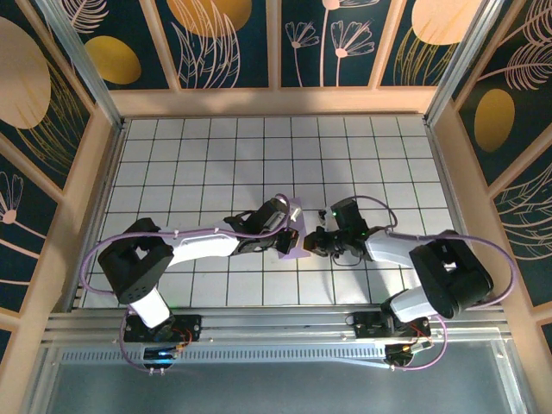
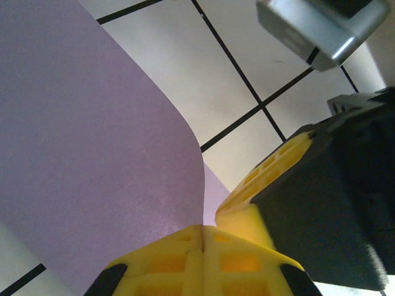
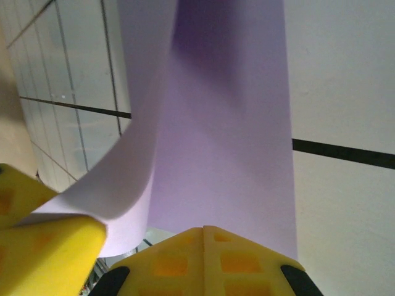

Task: Fold a paper plane with a square sheet of paper (fold left side to right side)
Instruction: Fold the triangle a second time at the center of the table.

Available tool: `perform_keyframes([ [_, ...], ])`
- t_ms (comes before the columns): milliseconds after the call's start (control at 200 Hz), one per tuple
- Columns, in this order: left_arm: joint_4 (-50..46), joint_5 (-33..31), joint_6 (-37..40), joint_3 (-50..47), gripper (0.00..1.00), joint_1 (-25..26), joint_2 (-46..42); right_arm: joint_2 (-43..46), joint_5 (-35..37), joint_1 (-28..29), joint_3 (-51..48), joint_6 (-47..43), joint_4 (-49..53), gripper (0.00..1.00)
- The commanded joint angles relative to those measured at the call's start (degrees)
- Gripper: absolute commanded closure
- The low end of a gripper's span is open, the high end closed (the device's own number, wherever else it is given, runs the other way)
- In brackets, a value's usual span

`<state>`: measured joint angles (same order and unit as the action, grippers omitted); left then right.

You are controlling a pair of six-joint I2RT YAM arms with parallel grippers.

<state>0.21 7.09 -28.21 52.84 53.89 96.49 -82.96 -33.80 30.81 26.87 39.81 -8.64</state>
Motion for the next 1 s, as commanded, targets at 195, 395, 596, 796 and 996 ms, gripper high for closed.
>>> perform_keyframes([
  [195,0.1,0.3,-1.2,-0.2,1.0,-0.7,0.6,-3.8,4.1,1.8,2.2,-0.8,2.0,1.0],
  [395,-0.2,0.6,-1.2,-0.5,1.0,-1.1,0.3,-4.4,5.2,1.8,2.4,-2.2,5.5,1.0],
  [596,-0.6,0.6,-0.9,-1.2,1.0,-1.7,0.4,-5.4,5.6,1.8,2.6,-2.8,6.9,1.0],
  [796,-1.5,1.0,0.1,-1.3,1.0,-3.0,1.2,-5.6,5.8,1.8,3.0,-3.1,7.5,1.0],
  [996,-1.8,0.8,1.3,-1.2,1.0,-4.6,1.3,-5.7,5.7,1.9,3.2,-3.2,7.9,1.0],
])
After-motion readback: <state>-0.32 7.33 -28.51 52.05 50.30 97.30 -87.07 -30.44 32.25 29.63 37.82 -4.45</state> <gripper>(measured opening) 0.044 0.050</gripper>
